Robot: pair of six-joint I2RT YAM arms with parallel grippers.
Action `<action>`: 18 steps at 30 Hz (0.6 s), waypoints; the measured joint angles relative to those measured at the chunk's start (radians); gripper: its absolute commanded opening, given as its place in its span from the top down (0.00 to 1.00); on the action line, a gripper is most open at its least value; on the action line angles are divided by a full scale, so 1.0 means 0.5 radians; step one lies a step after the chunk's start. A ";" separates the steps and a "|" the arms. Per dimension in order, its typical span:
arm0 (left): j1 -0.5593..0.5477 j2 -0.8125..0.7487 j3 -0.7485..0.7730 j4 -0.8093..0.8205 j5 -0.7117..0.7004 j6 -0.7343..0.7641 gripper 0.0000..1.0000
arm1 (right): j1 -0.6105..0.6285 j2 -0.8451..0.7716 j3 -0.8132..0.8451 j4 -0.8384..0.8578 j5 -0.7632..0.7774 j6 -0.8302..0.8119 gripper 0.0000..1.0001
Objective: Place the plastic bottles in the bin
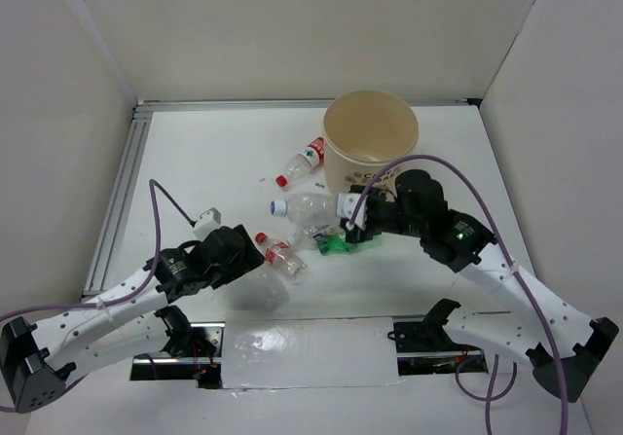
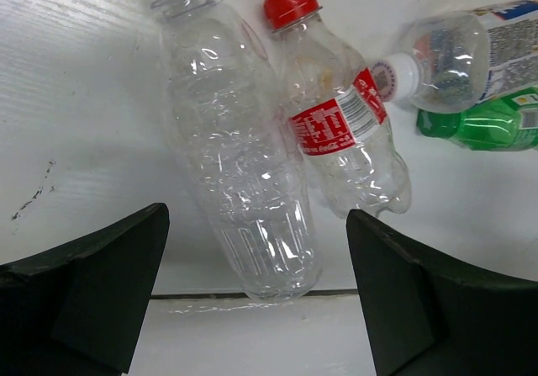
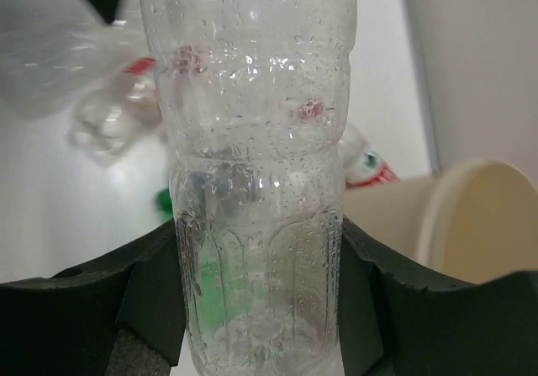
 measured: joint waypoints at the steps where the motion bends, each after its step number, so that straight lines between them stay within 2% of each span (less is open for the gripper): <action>1: -0.001 -0.001 -0.023 0.012 0.001 -0.001 0.01 | -0.060 -0.002 0.021 0.027 0.018 0.006 0.77; 5: -0.001 0.002 -0.129 0.095 0.002 -0.002 0.01 | -0.330 0.092 0.078 0.189 0.124 0.039 0.74; 9: -0.001 0.095 -0.172 0.180 0.013 -0.001 0.01 | -0.664 0.391 0.258 0.337 0.095 0.125 0.73; 10: -0.001 0.121 -0.179 0.208 0.016 0.000 0.01 | -0.810 0.518 0.345 0.375 0.061 0.178 0.71; 12: -0.001 0.154 -0.198 0.264 0.020 0.001 0.01 | -0.890 0.581 0.387 0.401 0.034 0.207 0.71; 14: -0.001 0.175 -0.223 0.323 0.022 0.003 0.01 | -0.980 0.647 0.444 0.417 0.002 0.233 0.65; 16: -0.001 0.210 -0.246 0.374 0.027 0.005 0.01 | -1.021 0.696 0.502 0.415 -0.043 0.244 0.54; 17: -0.001 0.234 -0.258 0.397 0.031 0.005 0.01 | -1.044 0.727 0.545 0.399 -0.092 0.246 0.26; 18: -0.001 0.259 -0.269 0.421 0.038 0.005 0.01 | -1.060 0.755 0.581 0.387 -0.140 0.255 0.06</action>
